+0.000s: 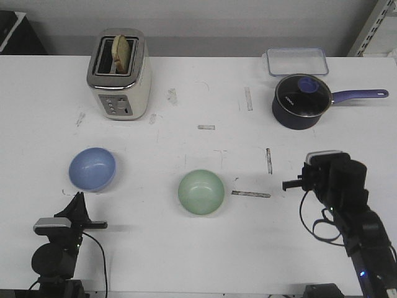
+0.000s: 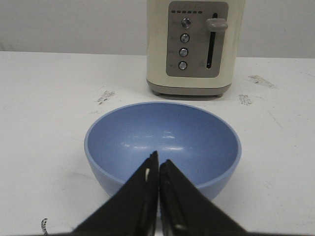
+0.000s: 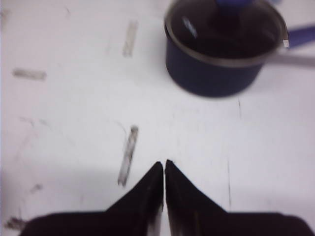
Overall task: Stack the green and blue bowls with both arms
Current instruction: 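Release the green bowl and retract the right gripper to rest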
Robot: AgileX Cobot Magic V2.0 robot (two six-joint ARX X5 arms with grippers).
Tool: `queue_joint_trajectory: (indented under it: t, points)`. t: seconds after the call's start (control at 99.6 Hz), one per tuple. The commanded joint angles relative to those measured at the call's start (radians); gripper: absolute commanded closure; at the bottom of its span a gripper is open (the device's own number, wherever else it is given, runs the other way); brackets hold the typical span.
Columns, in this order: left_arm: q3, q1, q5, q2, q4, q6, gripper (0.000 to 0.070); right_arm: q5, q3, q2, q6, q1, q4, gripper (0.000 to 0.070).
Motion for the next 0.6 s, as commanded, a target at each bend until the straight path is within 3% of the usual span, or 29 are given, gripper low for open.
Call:
queue_joint_trajectory:
  t: [0.0, 0.231, 0.452, 0.592]
  points:
    - [-0.018, 0.001, -0.002, -0.001, 0.018, -0.003, 0.0699, 0.002, -0.083, -0.059, 0.010, -0.004, 0.052, 0.0700]
    - [0.061, 0.001, -0.002, -0.001, 0.019, -0.002, 0.0699, 0.002, -0.327, -0.266, 0.010, -0.004, 0.195, 0.0700]
    - [0.248, 0.001, -0.002, 0.056, -0.031, 0.005, 0.0690, 0.001, -0.372, -0.358, 0.010, -0.004, 0.245, 0.0700]
    - [0.449, 0.001, -0.002, 0.202, -0.145, 0.006, 0.0540, 0.001, -0.372, -0.369, 0.010, -0.004, 0.260, 0.0700]
